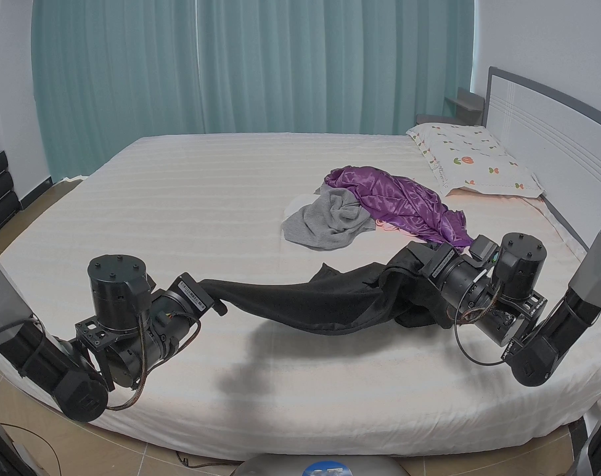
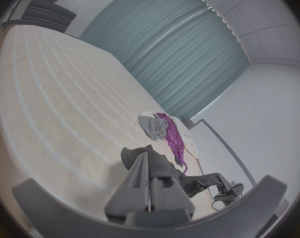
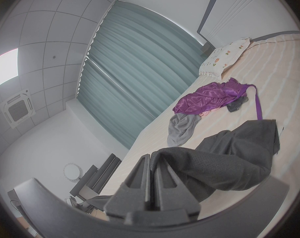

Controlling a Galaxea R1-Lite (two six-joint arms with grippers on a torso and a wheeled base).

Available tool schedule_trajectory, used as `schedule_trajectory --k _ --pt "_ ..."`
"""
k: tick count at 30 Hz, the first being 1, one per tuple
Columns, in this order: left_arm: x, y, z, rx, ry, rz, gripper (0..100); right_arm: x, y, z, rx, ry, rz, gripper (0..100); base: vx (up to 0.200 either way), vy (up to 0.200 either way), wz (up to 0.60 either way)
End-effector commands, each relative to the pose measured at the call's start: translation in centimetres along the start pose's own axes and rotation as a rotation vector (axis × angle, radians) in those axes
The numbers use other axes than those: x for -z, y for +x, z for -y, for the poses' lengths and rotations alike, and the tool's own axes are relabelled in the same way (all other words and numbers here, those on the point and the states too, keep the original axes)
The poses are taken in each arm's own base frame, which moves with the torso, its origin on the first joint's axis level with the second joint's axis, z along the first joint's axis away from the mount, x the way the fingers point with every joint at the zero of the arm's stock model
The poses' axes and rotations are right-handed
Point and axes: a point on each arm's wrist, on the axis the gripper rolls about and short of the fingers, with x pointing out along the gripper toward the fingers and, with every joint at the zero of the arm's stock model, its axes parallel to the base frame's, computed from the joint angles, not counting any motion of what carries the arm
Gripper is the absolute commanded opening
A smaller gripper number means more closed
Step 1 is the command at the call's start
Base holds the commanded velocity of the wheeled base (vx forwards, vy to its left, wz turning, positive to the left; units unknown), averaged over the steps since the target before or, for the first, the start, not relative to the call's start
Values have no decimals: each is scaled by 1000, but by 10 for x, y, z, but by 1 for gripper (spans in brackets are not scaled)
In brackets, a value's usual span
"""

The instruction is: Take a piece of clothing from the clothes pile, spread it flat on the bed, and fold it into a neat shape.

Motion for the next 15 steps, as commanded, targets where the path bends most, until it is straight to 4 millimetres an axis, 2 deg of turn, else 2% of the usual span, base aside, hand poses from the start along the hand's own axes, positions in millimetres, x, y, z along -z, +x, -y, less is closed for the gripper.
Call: schedule_trajectory --k 1,15 --pt "0 0 0 2 0 0 0 1 1 1 1 1 -1 0 0 200 0" --pt "1 0 0 -3 0 -1 0 0 3 2 -1 12 1 0 0 200 0"
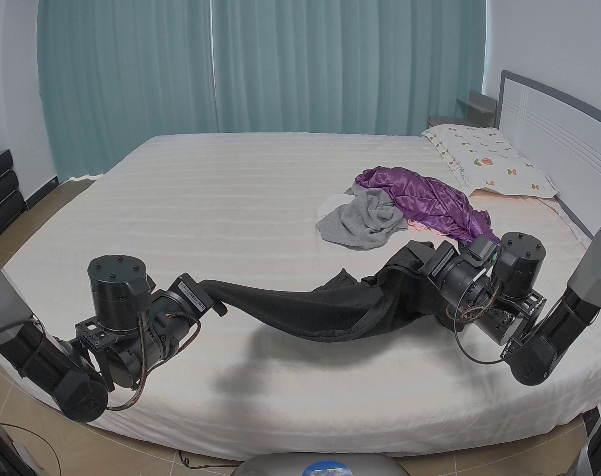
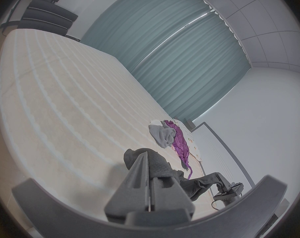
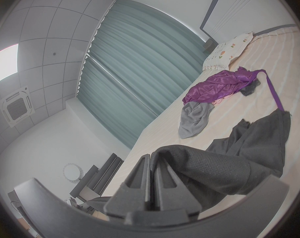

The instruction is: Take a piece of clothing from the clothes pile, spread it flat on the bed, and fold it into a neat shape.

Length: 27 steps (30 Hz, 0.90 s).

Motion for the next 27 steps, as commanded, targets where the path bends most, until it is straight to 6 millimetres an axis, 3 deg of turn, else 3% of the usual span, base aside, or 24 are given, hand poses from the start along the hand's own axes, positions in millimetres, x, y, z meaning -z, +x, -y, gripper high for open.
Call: schedule_trajectory --k 1,27 --pt "0 0 0 -1 1 0 0 0 0 0 -2 6 -3 0 0 200 0" --pt "1 0 -1 -5 2 -3 0 -1 3 6 8 6 3 0 0 200 0"
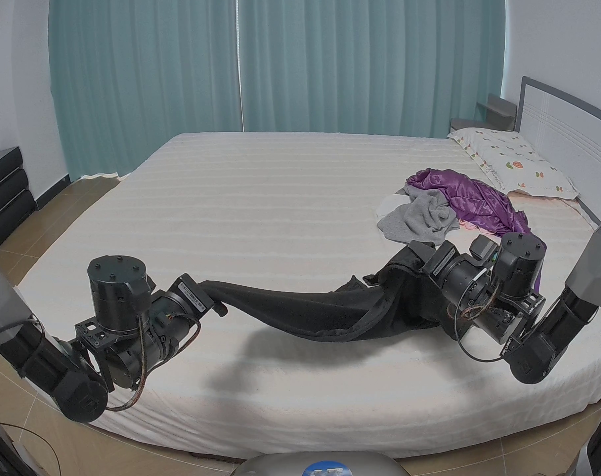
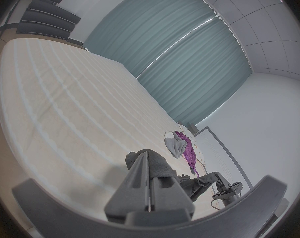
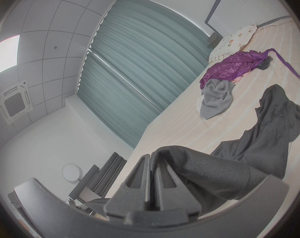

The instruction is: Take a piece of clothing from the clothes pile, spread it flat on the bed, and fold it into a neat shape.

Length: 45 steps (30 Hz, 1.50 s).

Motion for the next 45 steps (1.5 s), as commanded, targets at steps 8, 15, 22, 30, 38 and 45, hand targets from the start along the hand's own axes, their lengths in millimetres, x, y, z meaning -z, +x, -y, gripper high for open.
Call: schedule_trajectory --k 8,15,22,30,38,45 --pt "0 0 0 -3 2 3 0 0 0 0 2 0 0 0 0 200 0" --pt "0 0 -1 -4 4 2 0 0 0 1 3 0 1 0 0 200 0" --pt "-1 -1 0 -2 5 6 0 0 0 0 3 0 5 0 0 86 0" --pt "2 -2 0 -3 9 -4 0 -2 -4 -1 4 -1 10 0 0 0 0" --pt "2 -11 3 12 14 -7 0 -5 -27 -6 1 -5 2 0 -200 0 0" --pt "-8 -40 12 70 136 29 0 -19 -57 -21 -45 -8 45 0 -200 0 0"
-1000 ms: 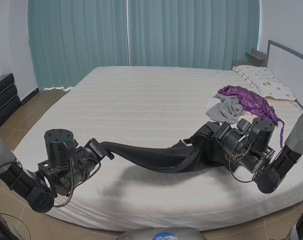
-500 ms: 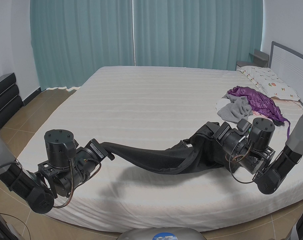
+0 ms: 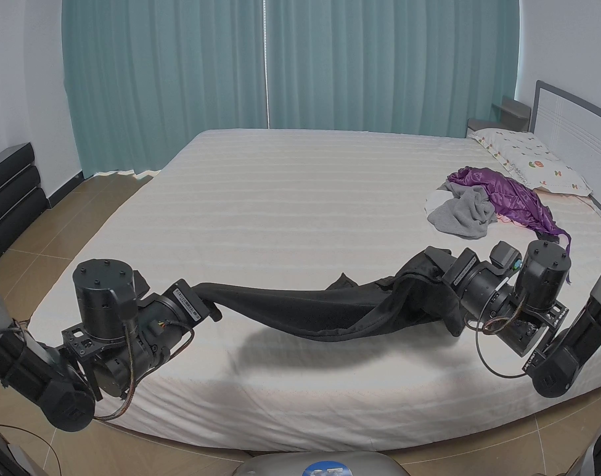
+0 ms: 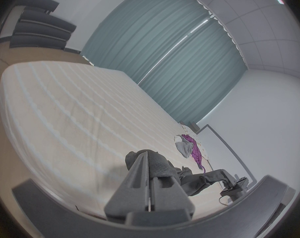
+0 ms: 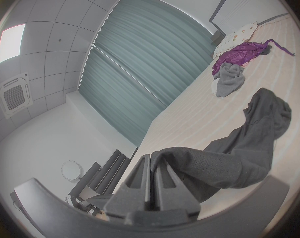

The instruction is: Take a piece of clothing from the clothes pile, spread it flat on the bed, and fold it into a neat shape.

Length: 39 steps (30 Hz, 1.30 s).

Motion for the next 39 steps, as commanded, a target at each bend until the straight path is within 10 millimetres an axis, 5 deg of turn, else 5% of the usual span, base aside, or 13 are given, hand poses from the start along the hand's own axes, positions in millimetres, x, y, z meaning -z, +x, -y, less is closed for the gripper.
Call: schedule_trajectory --k 1,13,18,23,26,32,39 --pt "-13 -29 10 65 59 51 0 -19 -29 -20 -64 1 57 0 0 0 0" --pt "-77 -92 56 197 110 222 0 -98 -105 -104 -281 -132 284 0 0 0 0" --pt "-100 -95 77 208 105 249 0 -126 -107 -125 -255 -134 326 0 0 0 0" --pt "-129 -65 90 122 102 276 0 -162 -70 -142 -153 -154 422 0 0 0 0" --pt "-134 -43 90 75 102 265 0 -169 -41 -135 -85 -205 437 0 0 0 0" --pt "-138 -5 93 39 104 244 0 -165 15 -109 51 -252 444 0 0 0 0" --pt "-133 35 92 12 110 215 0 -154 48 -93 85 -257 408 0 171 0 0"
